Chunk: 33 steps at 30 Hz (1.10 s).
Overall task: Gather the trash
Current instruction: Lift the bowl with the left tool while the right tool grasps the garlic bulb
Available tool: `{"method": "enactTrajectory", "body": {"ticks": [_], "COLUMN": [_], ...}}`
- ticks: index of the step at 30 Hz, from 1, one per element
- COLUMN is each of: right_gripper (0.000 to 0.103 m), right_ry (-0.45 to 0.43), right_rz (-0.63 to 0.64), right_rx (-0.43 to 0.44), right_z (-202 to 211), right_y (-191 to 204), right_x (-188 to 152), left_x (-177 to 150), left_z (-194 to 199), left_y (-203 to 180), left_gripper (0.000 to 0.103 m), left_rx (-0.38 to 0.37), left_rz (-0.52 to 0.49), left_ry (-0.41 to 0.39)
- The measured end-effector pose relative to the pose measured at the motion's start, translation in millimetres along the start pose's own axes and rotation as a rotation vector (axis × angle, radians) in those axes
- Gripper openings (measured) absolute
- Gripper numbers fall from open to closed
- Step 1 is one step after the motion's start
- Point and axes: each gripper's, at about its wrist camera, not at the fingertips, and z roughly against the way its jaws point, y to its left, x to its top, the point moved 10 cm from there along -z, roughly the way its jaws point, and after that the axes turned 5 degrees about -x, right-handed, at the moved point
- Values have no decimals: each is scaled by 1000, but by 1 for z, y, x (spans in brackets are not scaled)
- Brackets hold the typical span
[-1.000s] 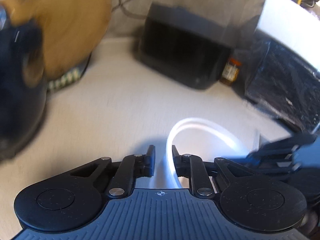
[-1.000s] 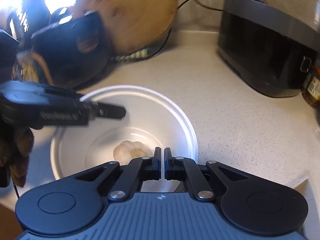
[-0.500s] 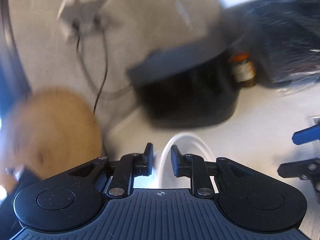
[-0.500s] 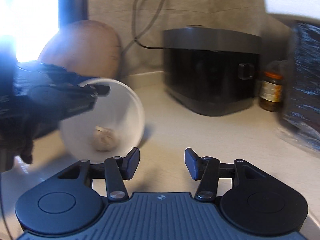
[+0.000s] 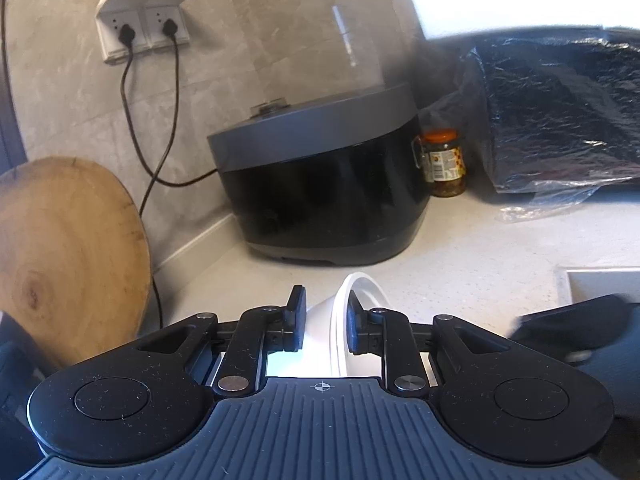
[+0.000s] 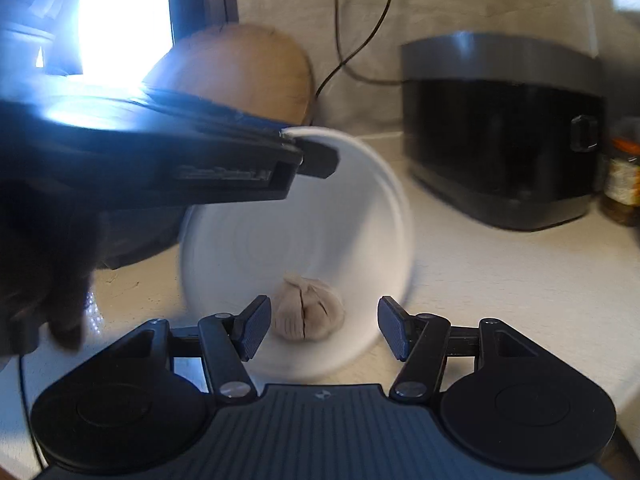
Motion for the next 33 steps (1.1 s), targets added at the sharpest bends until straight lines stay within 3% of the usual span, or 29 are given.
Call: {"method": "enactTrajectory", "body": {"ticks": [4,6,8,18,20,21,23,27,28,30,31,32,33], "right_gripper": [61,56,45,44,39,39,28,29,30,50,68,75,75], "right_ry": [93,120,134,55,38,38,33,44,40,30,20,6,-6], "right_rz": [-82,-104,-60,-19,-12,-15,-18,-20,-6,28,42,57,76], "right_rx": [102,146,126,14,-25,-45,-68,-80,-94,-115,-128,-142,-153], "right_z": [-32,-34,-31,28,39,41,43,37,37,37,40,40,39], "right_y": [6,12,18,-3,-11,-18,-27,-33,-32,-28,-26,-24,-22], "right_x": [0,-3,-8,-11,-14,-15,-19,-25,-26,-28,-29,-29,-28], "left_x": [-5,-8,-10,-39,-47,-53,-66,-97,-103,-116,-121,-126,-129], "left_z": [7,11,13,19,24,25,27,26,26,27,29,31,33], "left_y": [5,7,10,42,50,53,62,75,77,81,83,85,87], "left_gripper": [27,27,28,30,31,31,31,31,30,30,30,30,30], "left_rx": [-11,1,12,141,157,163,159,128,125,119,122,125,125], "left_rz": [27,26,24,99,120,136,193,316,334,369,387,403,418], "left_ry": [-4,-12,-18,15,23,36,67,137,148,166,170,173,176]}}
